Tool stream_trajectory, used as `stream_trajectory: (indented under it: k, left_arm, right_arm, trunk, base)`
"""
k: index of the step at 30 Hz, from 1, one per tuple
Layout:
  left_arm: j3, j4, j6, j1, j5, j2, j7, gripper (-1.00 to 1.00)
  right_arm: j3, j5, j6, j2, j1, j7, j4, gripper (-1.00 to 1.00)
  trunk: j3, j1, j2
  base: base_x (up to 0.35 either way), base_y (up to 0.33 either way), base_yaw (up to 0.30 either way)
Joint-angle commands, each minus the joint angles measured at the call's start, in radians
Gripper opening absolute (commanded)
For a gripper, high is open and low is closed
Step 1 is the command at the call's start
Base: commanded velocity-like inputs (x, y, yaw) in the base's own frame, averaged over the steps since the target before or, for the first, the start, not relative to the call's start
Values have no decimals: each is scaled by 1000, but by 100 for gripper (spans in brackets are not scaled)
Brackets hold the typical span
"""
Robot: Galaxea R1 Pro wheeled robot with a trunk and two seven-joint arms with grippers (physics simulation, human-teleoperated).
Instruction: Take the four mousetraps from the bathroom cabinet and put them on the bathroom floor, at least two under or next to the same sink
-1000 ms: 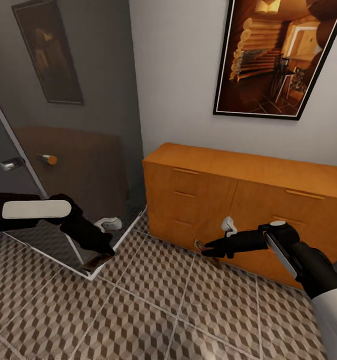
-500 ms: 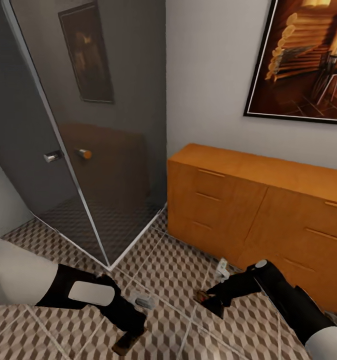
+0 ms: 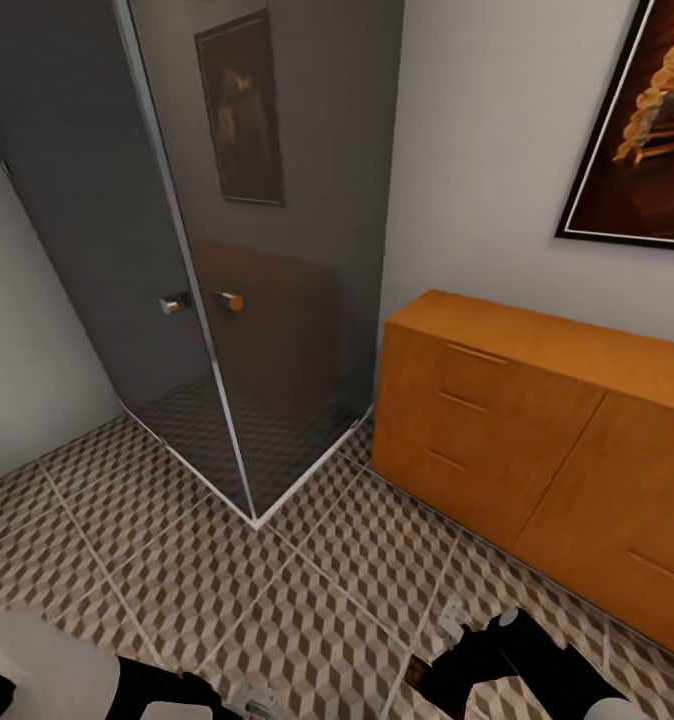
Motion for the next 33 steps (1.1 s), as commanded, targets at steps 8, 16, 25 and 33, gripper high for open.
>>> stream_trajectory:
  k: [8,16,25,33]
  left_arm:
    - [0,236,-36,214,-86,-46,5,-100]
    - [0,265,-170,280,-93,10,5,-100]
    - [0,427,-178,342,-84,11,5,-100]
    - [1,439,-178,344,-86,11,5,-100]
  right_arm:
    - [1,5,-59,69,57,-233,193,-100]
    - [0,-5,-156,88,88,-322,303,-100]
    - [0,10,-337,157,92,-716,506,-100]
    - [0,11,-367,184,93,-803,553,-100]
  trunk:
    - [3,0,-1]
    - [4,0,-1]
    - [4,0,-1]
    - [4,0,-1]
  base:
    - [0,0,287]
    - [0,0,287]
    - [0,0,288]
    - [0,0,289]
